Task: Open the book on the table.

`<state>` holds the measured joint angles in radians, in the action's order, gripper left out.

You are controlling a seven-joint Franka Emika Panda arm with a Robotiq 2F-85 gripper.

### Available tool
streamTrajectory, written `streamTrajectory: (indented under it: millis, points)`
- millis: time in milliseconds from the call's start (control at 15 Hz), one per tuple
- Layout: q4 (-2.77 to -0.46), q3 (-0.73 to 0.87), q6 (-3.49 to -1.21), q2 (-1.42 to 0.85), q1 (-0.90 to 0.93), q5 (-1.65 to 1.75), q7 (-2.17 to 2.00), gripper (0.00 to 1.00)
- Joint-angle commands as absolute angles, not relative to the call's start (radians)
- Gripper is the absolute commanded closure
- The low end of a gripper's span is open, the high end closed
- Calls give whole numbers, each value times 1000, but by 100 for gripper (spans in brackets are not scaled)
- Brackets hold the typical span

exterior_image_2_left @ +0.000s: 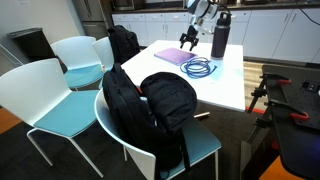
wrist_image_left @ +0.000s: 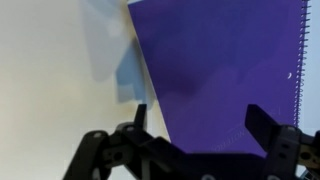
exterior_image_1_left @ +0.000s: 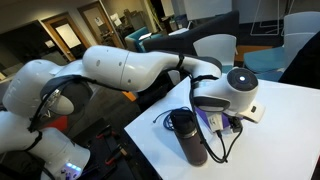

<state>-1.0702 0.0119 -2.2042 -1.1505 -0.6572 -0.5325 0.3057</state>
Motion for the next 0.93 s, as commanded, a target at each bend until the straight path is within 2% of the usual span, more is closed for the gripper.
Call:
streamTrajectory:
  millis: [0, 200, 267, 333, 867]
  points:
    - [-1109, 10, -2233, -1135, -654, -534, 327, 0]
    - [-1115, 8, -2232, -1137, -653, -533, 332, 0]
    - [-1117, 8, -2229, -1137, -653, -533, 334, 16]
    - [-1117, 7, -2227, -1137, -653, -532, 336, 26]
    - [-1128, 9, -2225, -1128, -658, -525, 346, 88]
